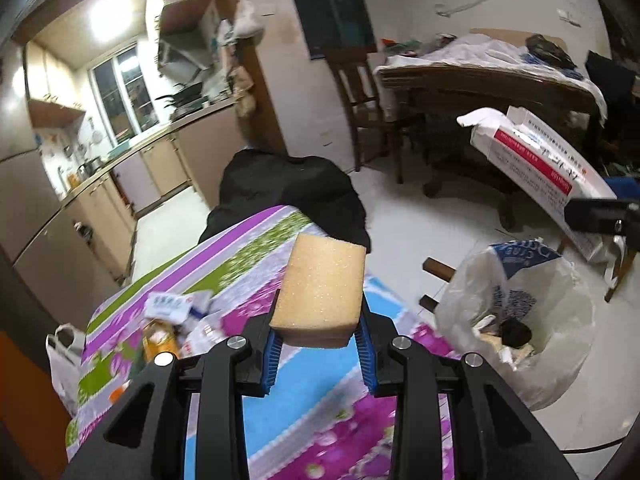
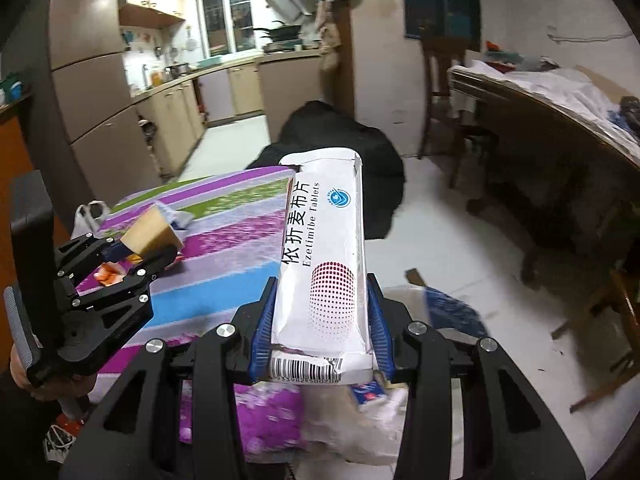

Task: Collect trash
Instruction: 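Carry the sponge and medicine box with both tools over the trash bag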

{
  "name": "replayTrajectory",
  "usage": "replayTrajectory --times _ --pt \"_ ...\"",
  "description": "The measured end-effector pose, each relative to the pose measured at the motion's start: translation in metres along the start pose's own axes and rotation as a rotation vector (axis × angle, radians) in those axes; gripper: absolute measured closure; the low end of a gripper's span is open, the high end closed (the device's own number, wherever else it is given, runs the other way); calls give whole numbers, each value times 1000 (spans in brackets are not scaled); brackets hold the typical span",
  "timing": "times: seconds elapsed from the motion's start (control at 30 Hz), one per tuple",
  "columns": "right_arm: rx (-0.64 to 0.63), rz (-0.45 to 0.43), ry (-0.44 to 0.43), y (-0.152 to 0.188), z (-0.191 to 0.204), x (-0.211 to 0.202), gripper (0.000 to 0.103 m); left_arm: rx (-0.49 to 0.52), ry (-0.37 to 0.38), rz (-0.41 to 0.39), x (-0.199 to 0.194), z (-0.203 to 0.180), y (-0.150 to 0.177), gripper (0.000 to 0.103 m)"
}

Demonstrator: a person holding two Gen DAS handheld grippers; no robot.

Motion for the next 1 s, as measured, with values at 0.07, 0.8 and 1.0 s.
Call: replayTrajectory --times 0.07,0.8,1.0 --pt "12 8 20 2 -13 -1 63 20 13 -2 6 -13 -5 69" --pt "69 183 168 19 -93 -4 63 177 391 126 79 -140 -33 70" --pt "98 272 166 30 -108 1 62 167 493 204 95 -162 -21 70"
Point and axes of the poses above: each gripper's, at about its wrist camera, not at the fingertips, and x roughly the way its jaws point, z to its left, y to its underside, the point moved 1 cm from there along x, roughly the way its jaws point, and after that the axes turned 8 degrees about -z, right-handed, at the moved point
